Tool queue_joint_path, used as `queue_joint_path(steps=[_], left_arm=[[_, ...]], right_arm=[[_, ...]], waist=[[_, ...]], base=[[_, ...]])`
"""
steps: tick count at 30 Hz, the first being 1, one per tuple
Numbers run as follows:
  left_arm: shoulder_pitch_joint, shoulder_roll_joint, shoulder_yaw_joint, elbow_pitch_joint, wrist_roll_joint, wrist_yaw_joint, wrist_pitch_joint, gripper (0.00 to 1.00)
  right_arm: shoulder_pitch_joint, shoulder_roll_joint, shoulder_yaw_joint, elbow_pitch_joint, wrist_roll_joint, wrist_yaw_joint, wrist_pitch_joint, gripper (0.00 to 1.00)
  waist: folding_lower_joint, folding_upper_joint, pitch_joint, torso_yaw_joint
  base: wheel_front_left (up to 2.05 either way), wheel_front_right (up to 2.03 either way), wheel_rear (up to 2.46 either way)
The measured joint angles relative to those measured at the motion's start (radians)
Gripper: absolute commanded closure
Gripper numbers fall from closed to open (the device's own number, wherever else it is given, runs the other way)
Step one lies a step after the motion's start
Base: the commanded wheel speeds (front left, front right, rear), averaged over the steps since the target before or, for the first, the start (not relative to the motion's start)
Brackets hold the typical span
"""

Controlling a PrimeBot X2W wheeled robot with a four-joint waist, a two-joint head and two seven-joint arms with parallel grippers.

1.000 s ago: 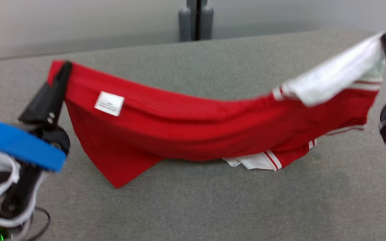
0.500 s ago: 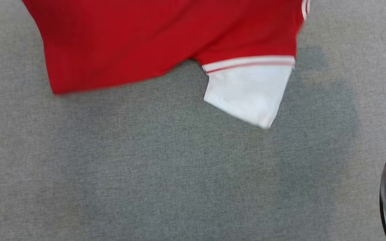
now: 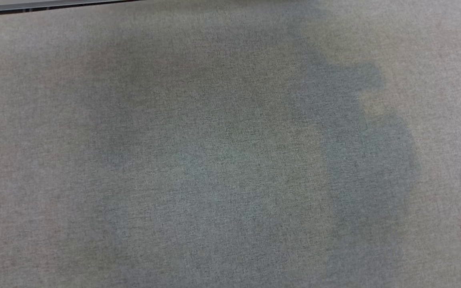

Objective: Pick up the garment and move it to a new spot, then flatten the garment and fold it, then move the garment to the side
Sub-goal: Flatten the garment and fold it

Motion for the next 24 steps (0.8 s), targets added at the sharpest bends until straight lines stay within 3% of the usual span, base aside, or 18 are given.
queue_joint_path(steps=[7, 12, 18, 24], left_arm=[[0.286, -0.057, -0.099, 0.134, 0.005, -0.039, -0.082, 1.00], [0.504, -0.093, -0.142, 0.202, -0.027, -0.046, -0.084, 1.00], [0.736, -0.094, -0.147, 0.170, -0.055, -0.016, -0.096, 1.00], [0.923, -0.095, -0.145, 0.040, -0.072, 0.071, -0.086, 1.00]], right_arm=[[0.332, -0.018, 0.093, 0.138, 0.144, 0.000, 0.072, 1.00], [0.615, -0.044, 0.085, 0.133, 0.246, 0.000, 0.202, 1.00], [0.925, -0.033, -0.038, -0.028, 0.285, 0.000, 0.358, 1.00], [1.206, 0.089, -0.202, -0.340, 0.224, 0.000, 0.523, 1.00]], waist=[[0.0000, 0.0000, -0.051, 0.010], [-0.0003, 0.0000, -0.113, 0.022], [-0.0003, 0.0000, -0.195, 0.031], [-0.0005, 0.0000, -0.260, 0.043]], base=[[0.00, 0.00, 0.00], [0.00, 0.00, 0.00], [0.00, 0.00, 0.00], [0.00, 0.00, 0.00]])
